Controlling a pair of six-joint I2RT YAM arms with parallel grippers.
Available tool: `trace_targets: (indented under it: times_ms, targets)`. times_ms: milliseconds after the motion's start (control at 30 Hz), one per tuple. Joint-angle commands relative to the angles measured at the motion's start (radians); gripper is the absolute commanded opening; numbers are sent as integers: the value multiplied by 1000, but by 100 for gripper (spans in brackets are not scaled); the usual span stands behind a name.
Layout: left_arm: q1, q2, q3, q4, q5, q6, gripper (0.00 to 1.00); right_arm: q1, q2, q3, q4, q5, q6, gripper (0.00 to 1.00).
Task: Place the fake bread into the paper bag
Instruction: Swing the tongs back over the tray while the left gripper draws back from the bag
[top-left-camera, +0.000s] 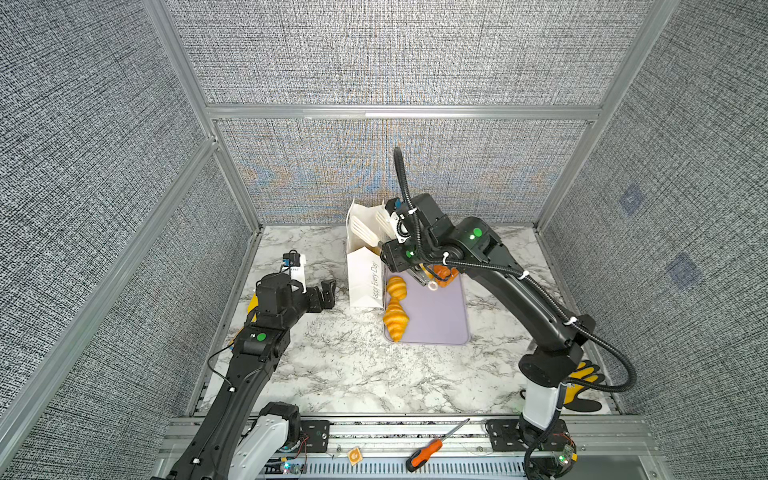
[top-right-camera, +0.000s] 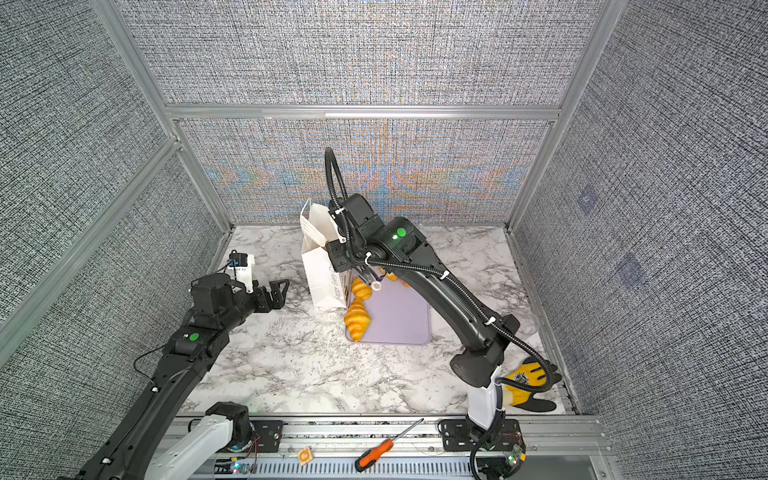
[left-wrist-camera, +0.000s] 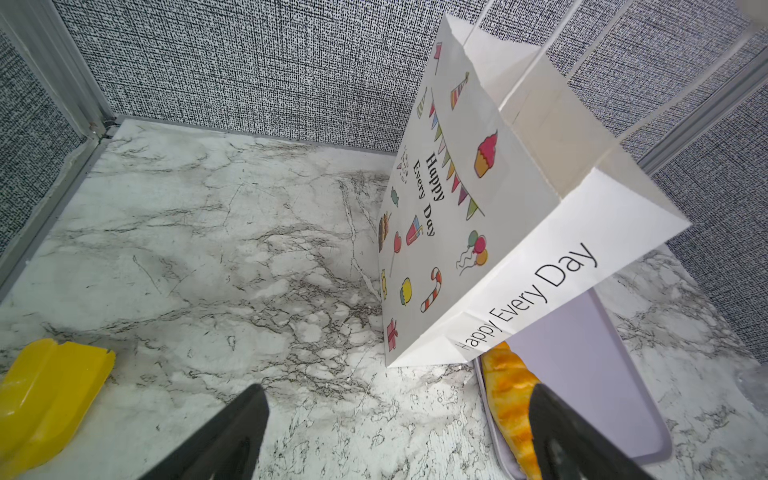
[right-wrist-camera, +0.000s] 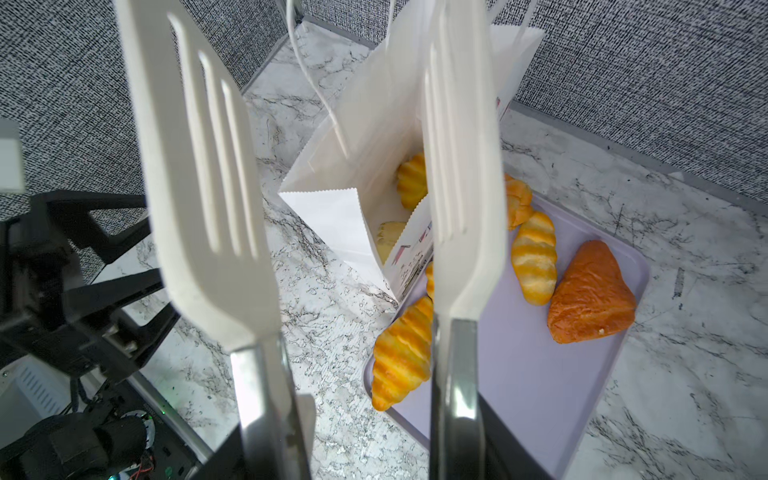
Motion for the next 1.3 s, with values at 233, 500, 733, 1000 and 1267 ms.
trace_targets:
  times_ms: [233,500,733,1000,1267]
  targets:
    - [2,-31,-3,-38,-35,-4,99,51,-184,-228,6,117,80,58]
    - [1,-58,-38,-42,-31,-23,99,85,-352,-498,35,186,191,57]
    - [2,-84,-48,-41,-9,-33,99,102,-454,-681,61,212,275,57]
    - [0,-128,-87,-10,48,-60,99,134,-525,-831,49,216,377,56]
    - [-33,-176,-124,9,68,-71,99,172,-546,-987,115,170,472,56]
